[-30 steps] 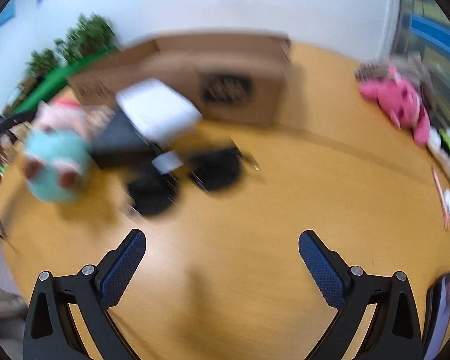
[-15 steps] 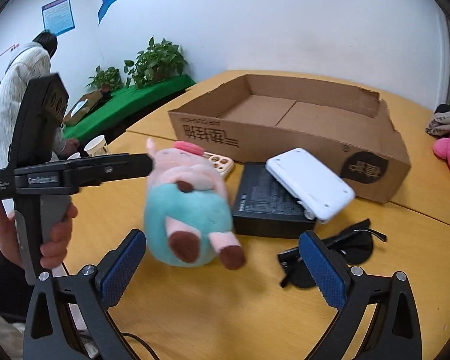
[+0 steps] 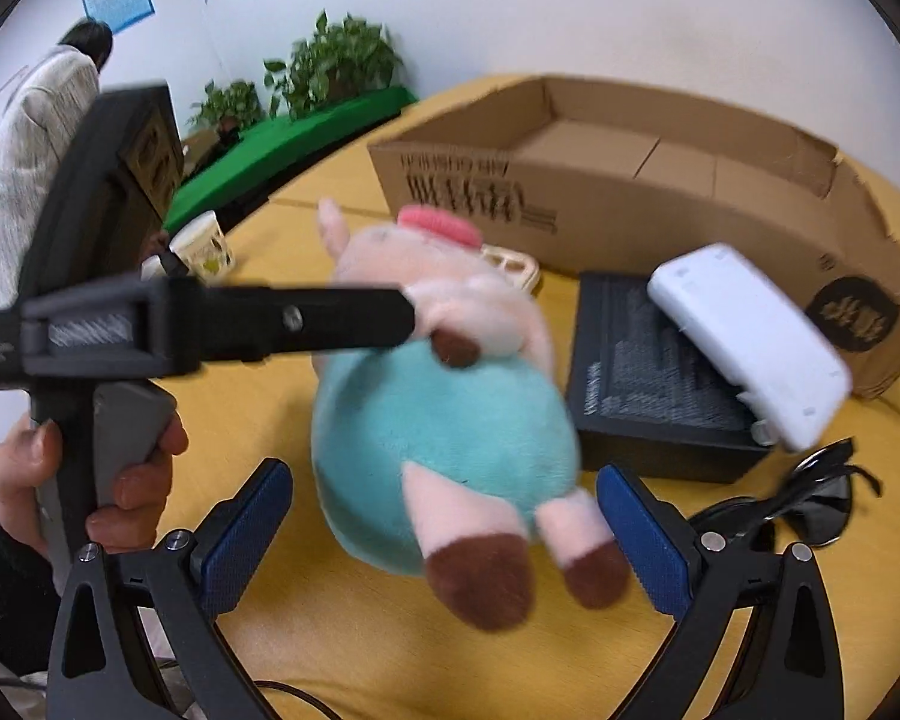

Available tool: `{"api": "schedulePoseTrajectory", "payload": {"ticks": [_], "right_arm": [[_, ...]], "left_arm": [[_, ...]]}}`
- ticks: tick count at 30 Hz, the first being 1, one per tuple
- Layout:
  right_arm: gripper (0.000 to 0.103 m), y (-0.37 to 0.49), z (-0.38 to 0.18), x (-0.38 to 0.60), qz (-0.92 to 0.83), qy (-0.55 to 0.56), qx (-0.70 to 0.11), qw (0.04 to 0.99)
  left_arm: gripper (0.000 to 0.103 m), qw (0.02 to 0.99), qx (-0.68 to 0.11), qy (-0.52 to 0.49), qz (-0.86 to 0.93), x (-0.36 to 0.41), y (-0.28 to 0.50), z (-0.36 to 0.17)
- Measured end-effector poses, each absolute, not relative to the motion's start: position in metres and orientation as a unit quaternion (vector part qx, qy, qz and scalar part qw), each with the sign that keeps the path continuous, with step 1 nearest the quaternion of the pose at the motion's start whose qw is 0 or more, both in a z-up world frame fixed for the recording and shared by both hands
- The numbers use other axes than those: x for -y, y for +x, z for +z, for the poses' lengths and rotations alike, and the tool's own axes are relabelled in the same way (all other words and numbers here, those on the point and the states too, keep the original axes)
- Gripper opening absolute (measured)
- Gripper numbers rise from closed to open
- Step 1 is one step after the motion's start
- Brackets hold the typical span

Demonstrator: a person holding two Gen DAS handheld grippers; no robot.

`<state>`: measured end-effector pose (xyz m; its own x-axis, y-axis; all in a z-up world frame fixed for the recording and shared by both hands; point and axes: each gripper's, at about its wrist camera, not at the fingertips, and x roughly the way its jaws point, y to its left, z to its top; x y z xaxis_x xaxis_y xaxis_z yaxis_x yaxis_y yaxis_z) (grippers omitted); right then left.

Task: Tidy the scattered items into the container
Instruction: 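Close both grippers on the pink-and-teal plush pig from either side, then lift the plush pig with both grippers and carry it over the box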

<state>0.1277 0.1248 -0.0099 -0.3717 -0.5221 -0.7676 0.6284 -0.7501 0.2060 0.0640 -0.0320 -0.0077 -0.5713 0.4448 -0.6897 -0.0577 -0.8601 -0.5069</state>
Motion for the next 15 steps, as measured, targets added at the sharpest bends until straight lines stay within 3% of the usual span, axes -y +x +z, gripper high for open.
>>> {"api": "schedulePoseTrajectory", "payload": {"ticks": [2,15], "right_arm": [[0.096,0.125,-0.016,-0.119,-0.824,0.444,-0.066,0.345],[0.092,0.135,-0.035,-0.099,-0.836,0.436,-0.131,0.308]], "left_arm": [[0.103,0.154,0.229,-0.442,0.854,0.034,0.064,-0.011],[0.102,0.196,0.263,-0.464,0.823,0.037,0.065,-0.024]]}}
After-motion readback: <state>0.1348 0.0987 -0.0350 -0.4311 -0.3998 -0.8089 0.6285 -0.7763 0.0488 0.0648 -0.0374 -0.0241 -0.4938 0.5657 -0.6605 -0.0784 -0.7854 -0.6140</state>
